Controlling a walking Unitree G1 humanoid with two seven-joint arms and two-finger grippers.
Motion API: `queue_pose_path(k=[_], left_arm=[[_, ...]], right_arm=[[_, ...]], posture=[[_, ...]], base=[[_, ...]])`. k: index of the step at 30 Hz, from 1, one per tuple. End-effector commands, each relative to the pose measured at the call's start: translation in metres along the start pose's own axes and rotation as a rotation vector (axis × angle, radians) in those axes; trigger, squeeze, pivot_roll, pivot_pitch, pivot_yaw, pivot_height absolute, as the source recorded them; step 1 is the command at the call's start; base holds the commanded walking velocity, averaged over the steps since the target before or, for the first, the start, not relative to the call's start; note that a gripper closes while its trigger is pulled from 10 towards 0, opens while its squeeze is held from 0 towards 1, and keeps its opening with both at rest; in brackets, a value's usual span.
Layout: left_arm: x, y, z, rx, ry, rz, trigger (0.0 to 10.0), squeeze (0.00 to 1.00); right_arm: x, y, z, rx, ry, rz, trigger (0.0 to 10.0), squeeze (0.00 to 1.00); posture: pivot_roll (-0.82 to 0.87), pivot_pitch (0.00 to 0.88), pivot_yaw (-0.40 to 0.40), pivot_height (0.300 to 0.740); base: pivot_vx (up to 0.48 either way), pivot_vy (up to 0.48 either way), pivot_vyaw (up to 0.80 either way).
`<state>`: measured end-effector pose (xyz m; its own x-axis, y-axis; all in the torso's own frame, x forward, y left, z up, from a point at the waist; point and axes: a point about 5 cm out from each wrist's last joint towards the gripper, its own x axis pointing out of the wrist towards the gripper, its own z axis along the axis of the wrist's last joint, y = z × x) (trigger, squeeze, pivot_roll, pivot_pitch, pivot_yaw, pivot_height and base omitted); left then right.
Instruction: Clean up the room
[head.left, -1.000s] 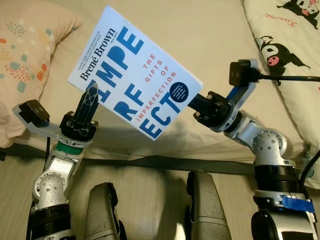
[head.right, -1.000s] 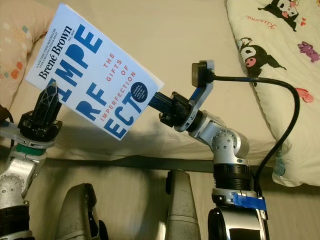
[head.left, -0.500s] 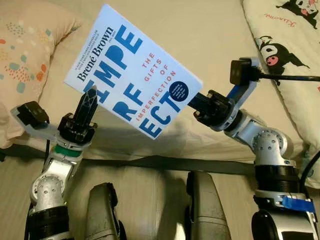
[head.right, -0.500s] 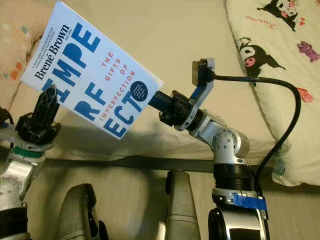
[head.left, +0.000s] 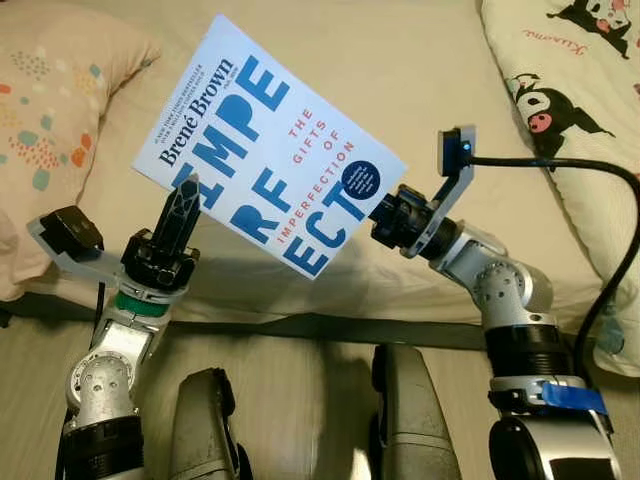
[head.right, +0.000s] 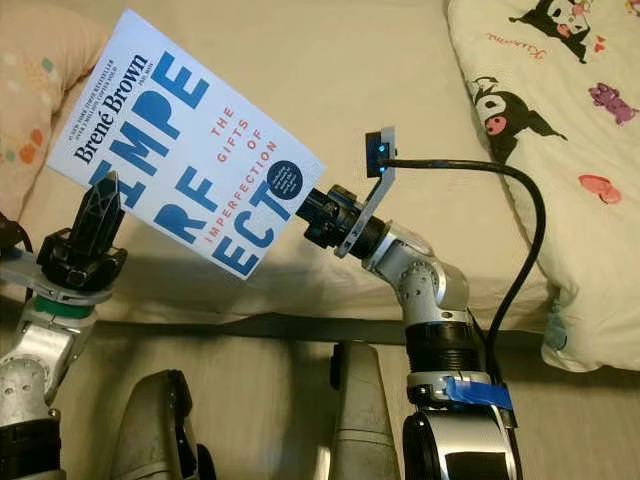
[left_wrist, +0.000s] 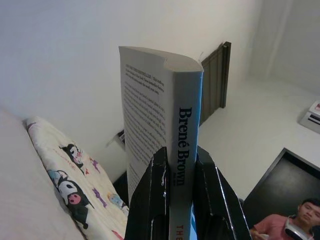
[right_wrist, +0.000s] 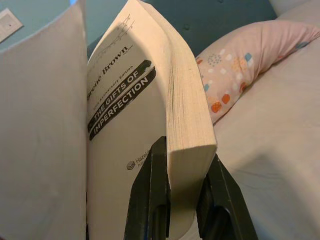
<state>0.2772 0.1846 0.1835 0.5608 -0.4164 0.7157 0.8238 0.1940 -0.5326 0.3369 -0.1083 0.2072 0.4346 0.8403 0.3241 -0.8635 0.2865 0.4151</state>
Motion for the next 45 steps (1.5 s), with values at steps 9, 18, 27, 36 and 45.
queue_pose_path(k=[9,18,27,36,45], left_arm=[[0.001,-0.001,-0.003,-0.02,-0.011,-0.025,0.0,0.0],[-0.008,0.016,0.009,0.043,-0.082,0.11,0.0,0.0],[-0.028,0.046,0.043,0.171,-0.253,0.405,0.0,0.0],[-0.056,0.079,0.053,0.247,-0.351,0.797,0.0,0.0],[-0.016,0.106,0.025,0.232,-0.224,0.887,0.0,0.0]], right_arm=[[-0.005,-0.007,0.003,0.009,-0.044,-0.036,10.0,1.0],[-0.022,-0.024,0.019,-0.014,-0.149,-0.182,10.0,1.0],[-0.038,-0.039,0.027,-0.027,-0.22,-0.341,10.0,1.0],[-0.048,-0.044,0.009,-0.032,-0.207,-0.482,10.0,0.0],[-0.051,0.007,-0.031,0.017,-0.173,-0.455,10.0,0.0]], posture=[[-0.12,0.075,0.026,0.56],[-0.12,0.083,0.025,0.56],[-0.13,0.09,0.034,0.56],[-0.16,0.144,0.054,0.56],[-0.27,0.336,0.103,0.56]], base=[[0.0,0.0,0.0],[0.0,0.0,0.0],[0.0,0.0,0.0],[0.0,0.0,0.0],[0.0,0.0,0.0]])
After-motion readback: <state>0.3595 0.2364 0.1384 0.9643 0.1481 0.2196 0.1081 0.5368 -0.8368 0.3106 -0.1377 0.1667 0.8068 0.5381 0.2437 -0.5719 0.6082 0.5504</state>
